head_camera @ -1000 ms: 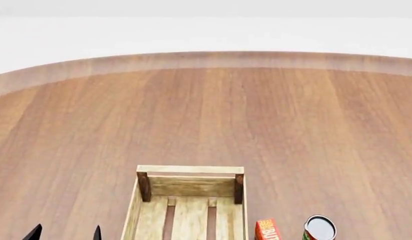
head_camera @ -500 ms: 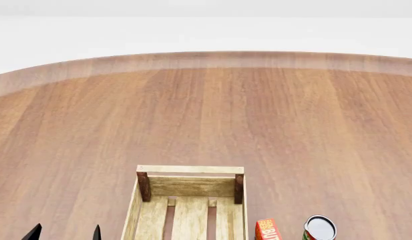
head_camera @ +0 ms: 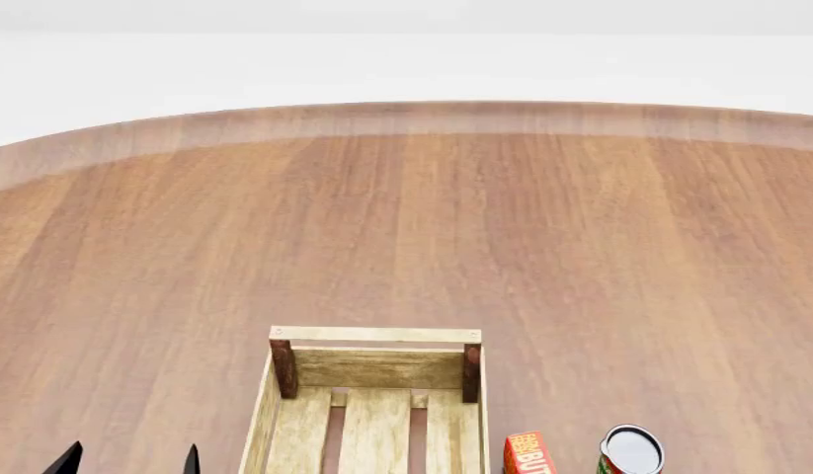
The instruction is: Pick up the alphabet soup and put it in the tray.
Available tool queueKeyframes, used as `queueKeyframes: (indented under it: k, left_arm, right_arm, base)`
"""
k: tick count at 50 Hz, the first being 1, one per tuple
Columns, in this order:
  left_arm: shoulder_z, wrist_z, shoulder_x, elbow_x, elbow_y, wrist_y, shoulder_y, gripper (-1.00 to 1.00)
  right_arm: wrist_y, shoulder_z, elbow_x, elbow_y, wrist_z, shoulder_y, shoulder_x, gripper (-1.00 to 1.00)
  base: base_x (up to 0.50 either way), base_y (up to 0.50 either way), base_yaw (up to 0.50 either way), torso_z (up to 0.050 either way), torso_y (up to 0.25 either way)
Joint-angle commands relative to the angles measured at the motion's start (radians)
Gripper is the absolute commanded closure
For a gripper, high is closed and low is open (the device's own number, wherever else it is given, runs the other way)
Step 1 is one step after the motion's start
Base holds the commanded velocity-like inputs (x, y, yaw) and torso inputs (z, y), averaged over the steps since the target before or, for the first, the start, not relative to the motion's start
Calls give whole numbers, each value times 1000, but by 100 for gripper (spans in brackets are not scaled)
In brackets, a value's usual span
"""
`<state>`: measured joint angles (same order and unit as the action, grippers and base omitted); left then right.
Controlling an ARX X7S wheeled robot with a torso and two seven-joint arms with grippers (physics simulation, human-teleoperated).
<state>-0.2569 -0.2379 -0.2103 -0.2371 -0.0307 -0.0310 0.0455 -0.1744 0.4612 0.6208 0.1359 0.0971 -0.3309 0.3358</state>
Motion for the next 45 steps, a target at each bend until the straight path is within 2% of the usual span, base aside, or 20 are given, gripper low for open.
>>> queueKeyframes:
  k: [1, 4, 5, 16, 45]
  left_arm:
    - [-5, -5, -3, -4, 1, -1, 1, -100]
    - [-7, -6, -4, -4, 1, -1, 1, -100]
    - [-7, -6, -4, -5, 2, -1, 1, -100]
    - [-11, -11, -8, -8, 2, 0, 5, -100]
    - [-23, -23, -17, -16, 10, 2, 6, -100]
  right_arm:
    - [8, -11, -7, 31, -10, 15, -1, -100]
    - [9, -12, -9, 28, -7, 15, -2, -100]
    - [9, -13, -10, 23, -6, 13, -3, 100]
    - [-12, -19, -4, -49, 18, -2, -2, 100]
    - [-109, -67, 5, -433, 111, -69, 32, 100]
  base:
    - [0, 0, 0, 0, 0]
    - [0, 0, 0, 0, 0]
    - [0, 0, 0, 0, 0]
    - [0, 0, 0, 0, 0]
    - [0, 0, 0, 0, 1]
